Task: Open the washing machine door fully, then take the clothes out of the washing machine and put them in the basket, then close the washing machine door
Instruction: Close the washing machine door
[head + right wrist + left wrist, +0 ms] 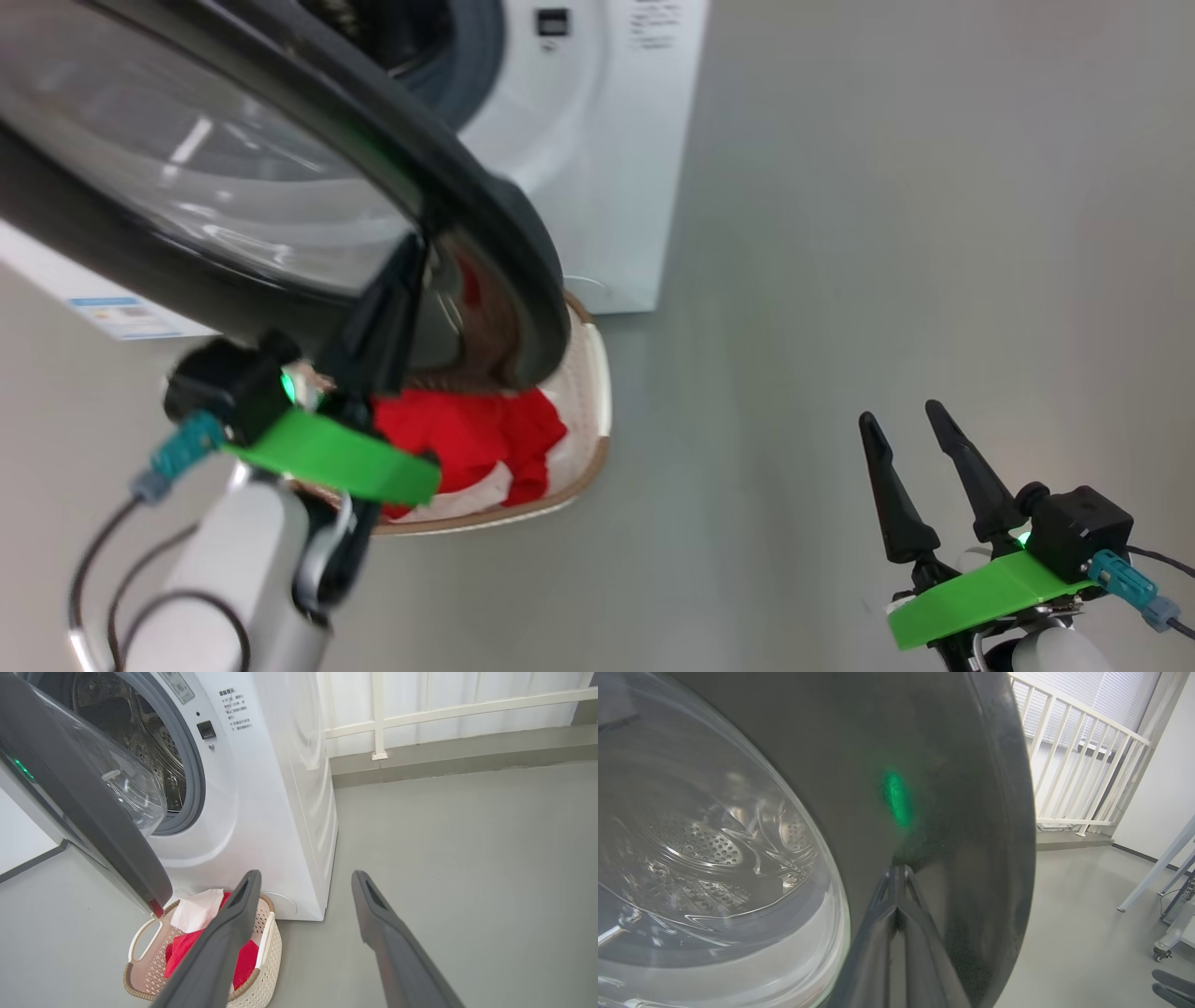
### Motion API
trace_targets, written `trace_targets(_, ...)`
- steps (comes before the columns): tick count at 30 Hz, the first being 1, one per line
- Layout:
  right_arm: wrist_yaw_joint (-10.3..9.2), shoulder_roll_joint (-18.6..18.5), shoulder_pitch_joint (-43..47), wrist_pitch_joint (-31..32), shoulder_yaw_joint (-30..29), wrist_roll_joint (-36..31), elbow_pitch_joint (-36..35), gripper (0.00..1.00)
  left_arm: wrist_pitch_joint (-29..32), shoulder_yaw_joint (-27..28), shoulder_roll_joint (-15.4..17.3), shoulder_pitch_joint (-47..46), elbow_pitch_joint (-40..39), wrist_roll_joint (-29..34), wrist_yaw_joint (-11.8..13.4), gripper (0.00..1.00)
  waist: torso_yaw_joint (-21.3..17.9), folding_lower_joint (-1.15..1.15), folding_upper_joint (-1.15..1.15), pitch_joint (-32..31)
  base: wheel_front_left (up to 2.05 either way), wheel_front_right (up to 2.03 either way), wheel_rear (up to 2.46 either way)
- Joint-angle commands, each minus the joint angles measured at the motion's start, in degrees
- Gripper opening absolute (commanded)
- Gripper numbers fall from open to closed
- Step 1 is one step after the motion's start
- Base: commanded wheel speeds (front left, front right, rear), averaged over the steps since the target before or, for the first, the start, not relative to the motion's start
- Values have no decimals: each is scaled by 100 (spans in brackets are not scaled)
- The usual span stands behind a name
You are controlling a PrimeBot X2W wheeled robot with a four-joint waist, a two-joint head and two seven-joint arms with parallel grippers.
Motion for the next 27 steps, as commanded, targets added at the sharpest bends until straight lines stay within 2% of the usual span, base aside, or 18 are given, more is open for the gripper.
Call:
trace_targets(1,36,-16,-155,-36,101,-16,-152,100,-45,218,87,-303,-42,22,-37,0,-333,0,0,280,0,0,0)
trace_targets(8,36,45,-275,-36,46,9,-194,100,-45,423,110,-1031,547,74,-37,0,-680,0,0,490,0,0,0)
trace_targets(15,36,65,-336,-36,37,28,-195,100,-45,486,184,-1498,1003,77,-37,0,-838,0,0,561,0,0,0)
trace_targets(21,36,68,-339,-36,21,93,-195,100,-45,560,183,-1518,1105,73,-37,0,-835,0,0,538,0,0,0)
trace_targets(27,36,69,-278,-36,-28,62,-179,100,-45,696,153,-1148,1124,71,-37,0,-733,0,0,381,0,0,0)
